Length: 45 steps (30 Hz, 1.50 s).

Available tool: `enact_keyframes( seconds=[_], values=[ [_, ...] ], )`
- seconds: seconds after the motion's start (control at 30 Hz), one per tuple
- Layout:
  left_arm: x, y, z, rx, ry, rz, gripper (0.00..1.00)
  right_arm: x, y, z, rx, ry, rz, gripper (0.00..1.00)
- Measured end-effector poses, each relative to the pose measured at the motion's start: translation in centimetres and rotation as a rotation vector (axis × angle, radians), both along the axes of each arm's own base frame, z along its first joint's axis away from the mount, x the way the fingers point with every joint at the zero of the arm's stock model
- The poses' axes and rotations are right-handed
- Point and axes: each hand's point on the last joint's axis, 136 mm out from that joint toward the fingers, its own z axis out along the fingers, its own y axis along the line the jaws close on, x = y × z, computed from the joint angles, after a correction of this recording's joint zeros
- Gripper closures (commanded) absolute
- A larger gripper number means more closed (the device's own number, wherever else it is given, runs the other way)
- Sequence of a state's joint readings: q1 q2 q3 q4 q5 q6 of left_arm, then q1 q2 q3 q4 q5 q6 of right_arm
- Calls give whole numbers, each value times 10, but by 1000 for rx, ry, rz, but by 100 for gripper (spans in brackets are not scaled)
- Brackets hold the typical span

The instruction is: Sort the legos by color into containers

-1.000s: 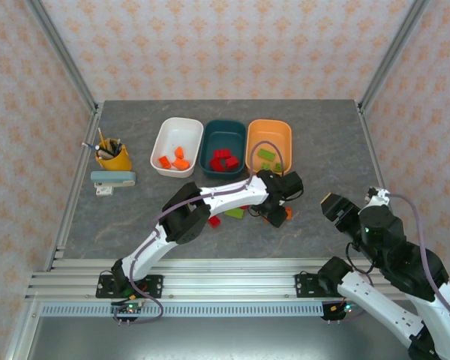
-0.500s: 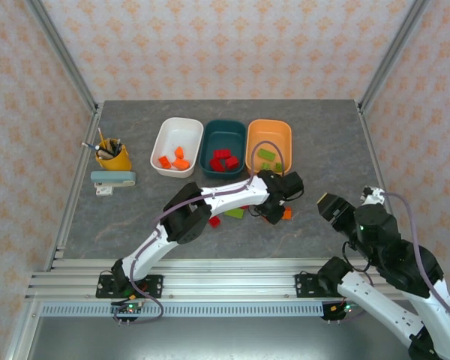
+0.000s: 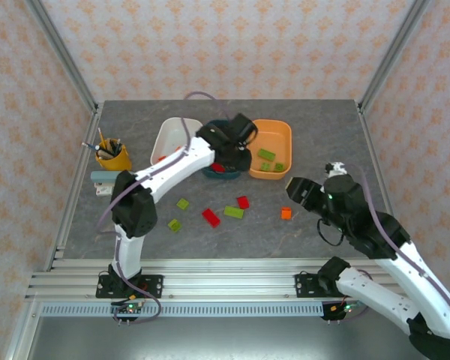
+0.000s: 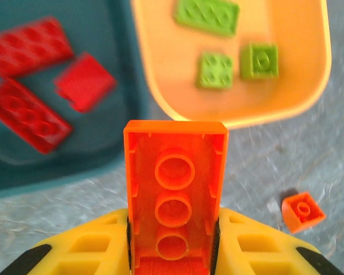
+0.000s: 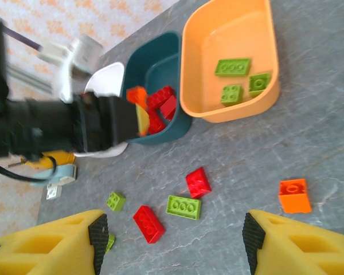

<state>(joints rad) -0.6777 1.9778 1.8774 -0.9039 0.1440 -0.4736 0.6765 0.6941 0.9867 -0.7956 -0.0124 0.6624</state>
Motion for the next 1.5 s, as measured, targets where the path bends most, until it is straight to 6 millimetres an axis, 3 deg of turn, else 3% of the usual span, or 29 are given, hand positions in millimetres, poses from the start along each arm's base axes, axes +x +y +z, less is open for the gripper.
enact_keyframes(
  seconds=[0.17,0.33,0.47,0.57,0.77,0.97,1.03,1.23,1.33,1.5],
  values=[
    [35,65,1,3,3,197,68,24,39,-21,-37,83,97,34],
    [64,151,-11,25,35,423,68,47,79,-39,-25,149,188,34],
    [81,211,-13,45,33,566,68,66,103,-36,14,164,230,34],
    [93,236,-23,78,43,621,68,81,120,-27,40,156,253,34],
    [119,252,-66,180,91,606,67,93,134,-25,56,154,274,34],
    [114,257,-106,267,173,574,65,93,134,-27,57,159,273,34],
    [112,259,-109,282,183,570,63,93,134,-27,58,159,272,34],
    [111,262,-109,304,182,560,44,93,134,-27,57,159,273,33],
    [111,261,-108,303,179,556,41,91,133,-30,43,169,276,34],
    [101,255,-86,290,152,546,37,85,126,-40,-28,186,298,34]
  ],
)
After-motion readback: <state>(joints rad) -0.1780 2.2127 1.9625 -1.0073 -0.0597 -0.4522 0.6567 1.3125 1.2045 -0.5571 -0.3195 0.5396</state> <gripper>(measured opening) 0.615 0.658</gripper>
